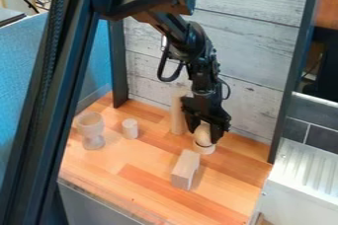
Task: Move the egg from the right holder to the left holder
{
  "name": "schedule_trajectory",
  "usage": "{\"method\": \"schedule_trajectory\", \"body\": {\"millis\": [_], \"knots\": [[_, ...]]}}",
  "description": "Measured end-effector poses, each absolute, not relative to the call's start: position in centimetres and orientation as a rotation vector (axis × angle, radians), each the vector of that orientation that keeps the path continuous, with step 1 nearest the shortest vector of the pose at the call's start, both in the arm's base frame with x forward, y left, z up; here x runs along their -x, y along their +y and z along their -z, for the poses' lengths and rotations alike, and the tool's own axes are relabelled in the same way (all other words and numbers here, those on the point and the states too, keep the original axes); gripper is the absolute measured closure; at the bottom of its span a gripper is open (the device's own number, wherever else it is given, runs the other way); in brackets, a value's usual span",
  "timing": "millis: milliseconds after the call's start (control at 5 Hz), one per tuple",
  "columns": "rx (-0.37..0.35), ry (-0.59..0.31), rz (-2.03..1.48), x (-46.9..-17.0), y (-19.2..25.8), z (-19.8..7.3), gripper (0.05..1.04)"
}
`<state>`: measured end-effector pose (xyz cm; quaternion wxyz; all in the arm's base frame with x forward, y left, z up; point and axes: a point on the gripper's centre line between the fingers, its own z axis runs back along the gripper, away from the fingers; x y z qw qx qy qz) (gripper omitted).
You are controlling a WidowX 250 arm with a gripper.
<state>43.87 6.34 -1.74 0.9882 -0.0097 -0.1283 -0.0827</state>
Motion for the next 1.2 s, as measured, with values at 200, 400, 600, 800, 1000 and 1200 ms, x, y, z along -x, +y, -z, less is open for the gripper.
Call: {"method": "schedule_trajectory", "body": {"millis": [200, 400, 600, 800, 1000, 1200], "knots": [[0.071, -0.246, 0.155, -43.4, 6.7, 1.7, 0.33], [0.127, -0.272, 0.134, -42.6, 8.3, -0.9, 0.33], [0.128, -0.305, 0.119, -41.0, 10.8, -4.6, 0.33], [0.136, -0.28, 0.089, -39.3, 12.7, -6.7, 0.33], [0.127, -0.264, -0.034, -37.0, 16.0, -10.2, 0.33], [0.059, -0.227, -0.159, -36.1, 19.8, -11.8, 0.33]]}}
